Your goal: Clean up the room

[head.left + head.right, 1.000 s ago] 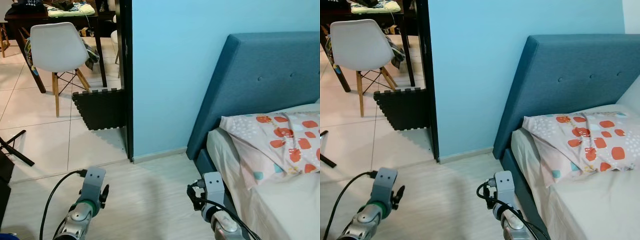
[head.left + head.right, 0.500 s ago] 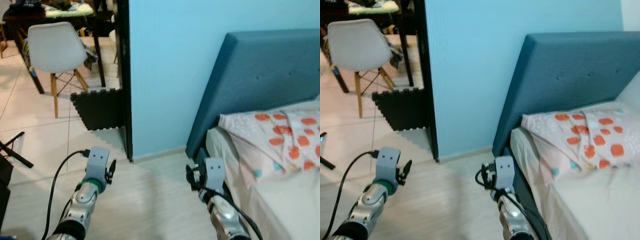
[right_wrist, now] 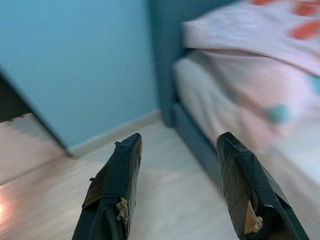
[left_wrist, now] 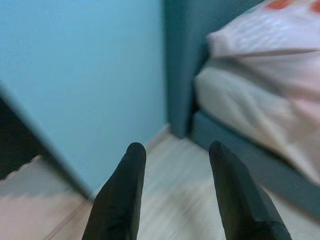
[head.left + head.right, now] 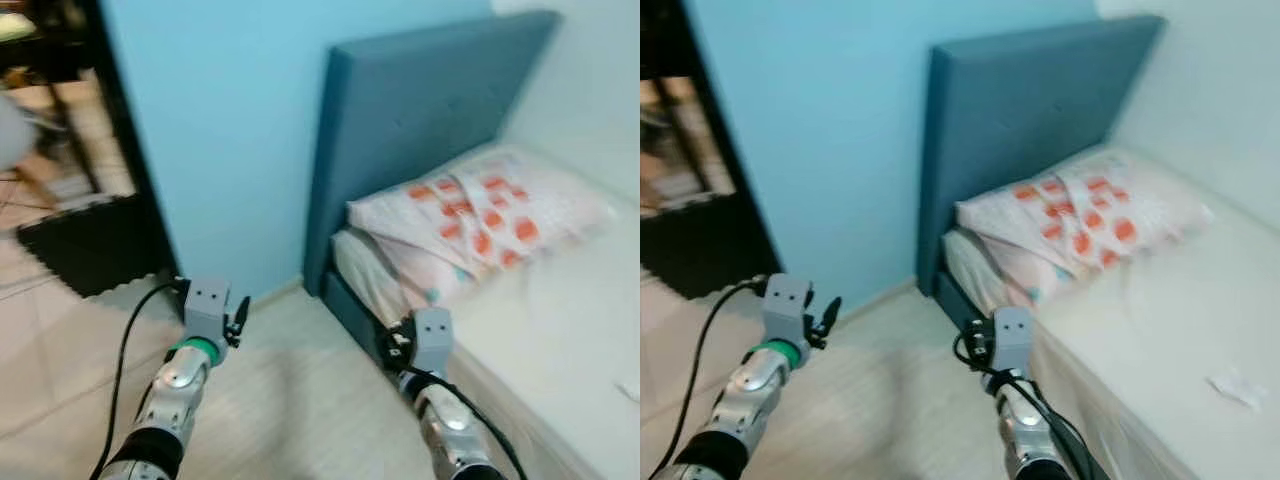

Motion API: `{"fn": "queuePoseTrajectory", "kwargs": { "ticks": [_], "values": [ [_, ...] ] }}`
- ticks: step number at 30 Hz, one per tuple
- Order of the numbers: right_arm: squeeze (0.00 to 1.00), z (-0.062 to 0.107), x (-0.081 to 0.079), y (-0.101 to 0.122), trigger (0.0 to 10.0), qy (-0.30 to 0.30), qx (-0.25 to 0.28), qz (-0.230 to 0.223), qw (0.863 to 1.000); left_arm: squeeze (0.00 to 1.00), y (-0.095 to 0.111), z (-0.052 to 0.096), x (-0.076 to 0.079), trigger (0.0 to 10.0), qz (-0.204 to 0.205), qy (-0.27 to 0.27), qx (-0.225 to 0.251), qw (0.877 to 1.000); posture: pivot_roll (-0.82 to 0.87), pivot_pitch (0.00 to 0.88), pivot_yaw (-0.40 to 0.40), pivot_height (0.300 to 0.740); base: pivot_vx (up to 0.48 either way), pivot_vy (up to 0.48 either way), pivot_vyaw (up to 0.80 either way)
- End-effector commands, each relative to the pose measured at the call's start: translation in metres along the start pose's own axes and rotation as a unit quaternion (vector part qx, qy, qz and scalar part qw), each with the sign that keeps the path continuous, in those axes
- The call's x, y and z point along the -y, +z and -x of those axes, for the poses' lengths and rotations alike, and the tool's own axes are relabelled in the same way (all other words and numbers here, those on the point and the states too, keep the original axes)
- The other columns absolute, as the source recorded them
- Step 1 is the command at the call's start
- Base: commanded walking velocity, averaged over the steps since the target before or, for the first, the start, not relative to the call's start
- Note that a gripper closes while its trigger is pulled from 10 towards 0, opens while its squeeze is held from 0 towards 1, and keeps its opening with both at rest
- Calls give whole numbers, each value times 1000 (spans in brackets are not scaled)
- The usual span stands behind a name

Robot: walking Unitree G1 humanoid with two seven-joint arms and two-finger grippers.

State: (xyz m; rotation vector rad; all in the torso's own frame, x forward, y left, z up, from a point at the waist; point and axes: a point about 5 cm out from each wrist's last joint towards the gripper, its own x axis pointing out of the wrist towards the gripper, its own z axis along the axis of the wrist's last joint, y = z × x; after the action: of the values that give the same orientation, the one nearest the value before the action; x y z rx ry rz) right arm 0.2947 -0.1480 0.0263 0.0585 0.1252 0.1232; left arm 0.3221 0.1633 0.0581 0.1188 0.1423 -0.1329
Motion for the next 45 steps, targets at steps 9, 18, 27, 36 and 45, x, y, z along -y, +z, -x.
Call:
{"fn": "queuePoseTrajectory", "kwargs": {
  "ticks": [9,18,27,36,45],
  "values": [
    [0,-1,1,5,10000,-3,13,-11,1000,0,6,0,6,10000,1,-18,9,1000,-22,1,9,740,0,0,-800],
    [0,-3,0,10,10000,-1,23,-14,1000,0,12,1,14,10000,13,-35,25,999,-22,0,11,740,0,0,-800],
    [0,-4,0,13,10000,3,30,-15,999,0,13,1,10,10000,2,-19,24,1000,-21,0,11,740,0,0,-800],
    [0,-5,-3,15,10000,8,35,-10,999,0,14,1,8,10000,-7,-5,29,1000,-23,0,11,740,257,0,-356],
    [0,-5,-3,15,10000,10,32,-16,999,0,14,2,10,10000,-10,-5,30,999,-23,0,8,740,468,0,-174]
  ]
}}
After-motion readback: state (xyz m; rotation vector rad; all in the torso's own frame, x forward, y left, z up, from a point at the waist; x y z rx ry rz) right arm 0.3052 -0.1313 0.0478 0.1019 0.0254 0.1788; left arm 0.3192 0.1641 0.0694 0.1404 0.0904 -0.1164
